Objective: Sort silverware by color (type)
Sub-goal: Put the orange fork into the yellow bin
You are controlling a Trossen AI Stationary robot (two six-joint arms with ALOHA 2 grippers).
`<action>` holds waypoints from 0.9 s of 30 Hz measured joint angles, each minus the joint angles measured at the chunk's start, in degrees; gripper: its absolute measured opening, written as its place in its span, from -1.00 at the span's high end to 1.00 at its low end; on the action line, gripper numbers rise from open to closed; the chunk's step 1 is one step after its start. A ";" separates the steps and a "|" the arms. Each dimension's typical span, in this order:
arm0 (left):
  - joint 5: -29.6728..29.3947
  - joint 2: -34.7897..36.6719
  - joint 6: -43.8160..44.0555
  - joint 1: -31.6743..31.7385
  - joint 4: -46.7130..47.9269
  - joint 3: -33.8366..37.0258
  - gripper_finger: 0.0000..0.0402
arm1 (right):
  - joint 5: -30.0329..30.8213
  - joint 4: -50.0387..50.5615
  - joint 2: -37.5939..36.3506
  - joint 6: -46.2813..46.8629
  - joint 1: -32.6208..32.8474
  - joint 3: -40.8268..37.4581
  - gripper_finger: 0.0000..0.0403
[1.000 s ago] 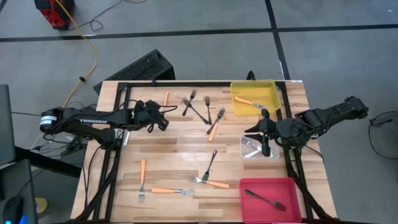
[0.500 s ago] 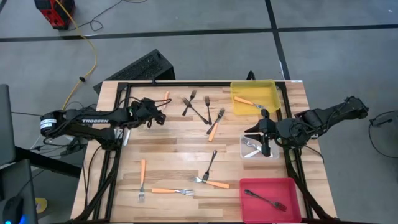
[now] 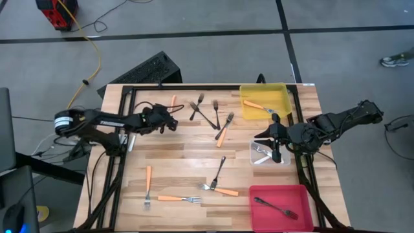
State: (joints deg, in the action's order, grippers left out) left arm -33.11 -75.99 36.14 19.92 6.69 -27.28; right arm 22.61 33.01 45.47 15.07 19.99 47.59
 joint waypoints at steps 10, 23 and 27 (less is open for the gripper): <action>0.85 -11.34 5.03 0.13 -1.61 -0.28 -0.32 | 0.00 0.00 0.00 -0.09 0.00 0.00 0.49; 3.14 -12.08 6.40 0.11 -2.15 -0.24 0.85 | 0.00 0.00 0.00 -0.37 0.00 0.00 0.49; 3.20 -12.03 6.23 0.11 -2.82 -0.10 0.97 | 0.00 0.01 0.00 -0.39 0.00 0.00 0.49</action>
State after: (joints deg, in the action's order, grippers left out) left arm -29.91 -88.03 42.37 20.03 3.87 -27.38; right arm 22.61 33.03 45.47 14.68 19.99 47.59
